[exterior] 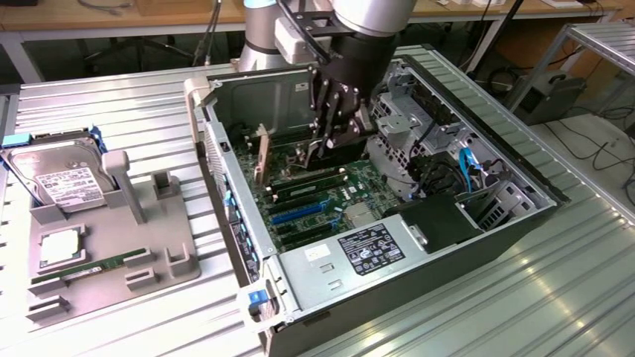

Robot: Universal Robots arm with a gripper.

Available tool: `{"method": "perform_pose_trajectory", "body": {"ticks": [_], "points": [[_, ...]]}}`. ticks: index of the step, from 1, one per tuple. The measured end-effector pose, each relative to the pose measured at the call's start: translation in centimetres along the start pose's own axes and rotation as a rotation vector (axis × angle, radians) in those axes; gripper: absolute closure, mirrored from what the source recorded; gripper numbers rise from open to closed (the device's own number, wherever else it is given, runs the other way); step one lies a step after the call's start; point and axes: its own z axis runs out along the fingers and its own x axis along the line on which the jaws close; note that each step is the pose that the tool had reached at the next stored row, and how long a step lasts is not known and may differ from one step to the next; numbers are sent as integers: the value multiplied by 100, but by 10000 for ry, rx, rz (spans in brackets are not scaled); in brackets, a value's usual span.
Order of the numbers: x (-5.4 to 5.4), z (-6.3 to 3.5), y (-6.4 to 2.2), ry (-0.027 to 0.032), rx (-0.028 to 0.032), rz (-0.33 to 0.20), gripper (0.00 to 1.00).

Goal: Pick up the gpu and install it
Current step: 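Insert the gpu into the slot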

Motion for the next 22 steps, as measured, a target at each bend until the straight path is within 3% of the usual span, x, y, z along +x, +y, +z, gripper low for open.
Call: {"method": "perform_pose_trajectory", "body": {"ticks": [22], "points": [[78,478,0,0,0,-1,74]]}}
